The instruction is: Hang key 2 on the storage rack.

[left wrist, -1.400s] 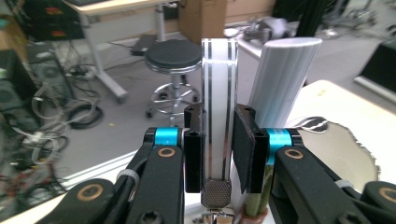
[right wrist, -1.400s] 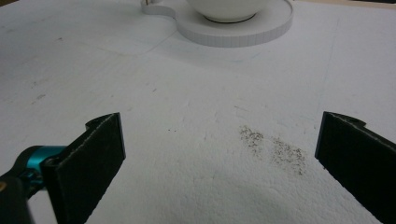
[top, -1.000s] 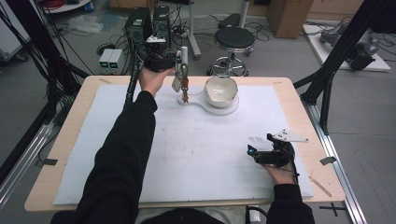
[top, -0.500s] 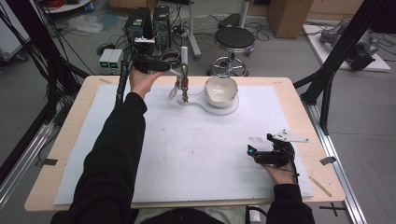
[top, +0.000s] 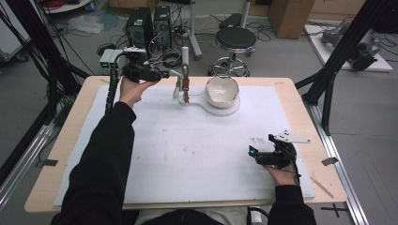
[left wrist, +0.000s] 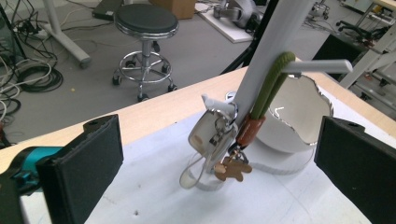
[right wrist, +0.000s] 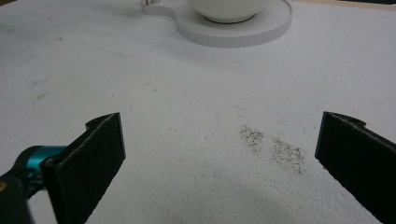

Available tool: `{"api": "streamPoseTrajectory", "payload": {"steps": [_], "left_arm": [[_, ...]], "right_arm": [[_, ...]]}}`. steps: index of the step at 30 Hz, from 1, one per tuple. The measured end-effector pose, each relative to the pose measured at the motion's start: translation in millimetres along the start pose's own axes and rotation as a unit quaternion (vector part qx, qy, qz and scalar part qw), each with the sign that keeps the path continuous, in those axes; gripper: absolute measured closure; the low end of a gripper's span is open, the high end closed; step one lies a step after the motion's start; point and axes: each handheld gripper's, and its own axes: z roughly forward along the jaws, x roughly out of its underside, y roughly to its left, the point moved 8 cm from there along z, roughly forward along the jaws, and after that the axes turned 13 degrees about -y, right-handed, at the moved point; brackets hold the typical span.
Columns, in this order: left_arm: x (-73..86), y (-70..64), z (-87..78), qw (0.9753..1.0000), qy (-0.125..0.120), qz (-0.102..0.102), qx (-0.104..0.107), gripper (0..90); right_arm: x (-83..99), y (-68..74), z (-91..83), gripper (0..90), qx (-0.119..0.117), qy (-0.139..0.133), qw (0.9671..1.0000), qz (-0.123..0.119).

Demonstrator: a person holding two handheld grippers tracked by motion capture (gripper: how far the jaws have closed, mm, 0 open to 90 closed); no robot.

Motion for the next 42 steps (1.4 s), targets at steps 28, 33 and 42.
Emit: {"api": "streamPoseTrajectory", "payload": {"steps": [28, 33, 42], "left_arm": [[46.4, 2.5, -77.7, 0.9991, 0.014, 0.041, 0.002, 1.7], [55.2, 0.9, -88.7, 0.9989, 0.019, 0.043, 0.007, 1.7], [71.5, -1.3, -103.9, 0.9985, 0.03, 0.045, 0.012, 1.7]], "right_arm": [[-5.7, -0.1, -3.9, 0.8, 0.007, 0.02, 0.9997, 0.008], [-8.4, 3.0, -4.4, 0.8, 0.004, 0.019, 0.9998, 0.003], [-9.6, 10.8, -1.7, 0.8, -0.001, 0.031, 0.9993, -0.02]]}}
